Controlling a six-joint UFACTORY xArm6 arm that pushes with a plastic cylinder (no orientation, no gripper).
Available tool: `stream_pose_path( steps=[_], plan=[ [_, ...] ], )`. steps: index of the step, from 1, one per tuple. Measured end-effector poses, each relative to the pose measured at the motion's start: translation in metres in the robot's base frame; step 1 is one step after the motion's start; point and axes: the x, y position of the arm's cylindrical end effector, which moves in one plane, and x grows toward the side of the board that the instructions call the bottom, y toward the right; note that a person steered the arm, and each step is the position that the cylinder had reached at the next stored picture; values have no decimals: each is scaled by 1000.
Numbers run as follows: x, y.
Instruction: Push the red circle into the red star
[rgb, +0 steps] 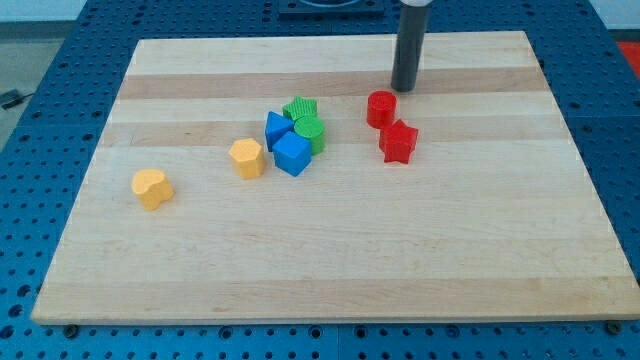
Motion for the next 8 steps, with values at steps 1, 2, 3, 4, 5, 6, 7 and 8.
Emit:
stream_pose_path(
  steps=[1, 2, 3, 4, 5, 6, 7, 8],
  plan=[
    [11, -31],
    [56, -32],
    [94, -22],
    [110, -20],
    [129, -17],
    [164, -7],
    [161, -5],
    [127, 10]
  ],
)
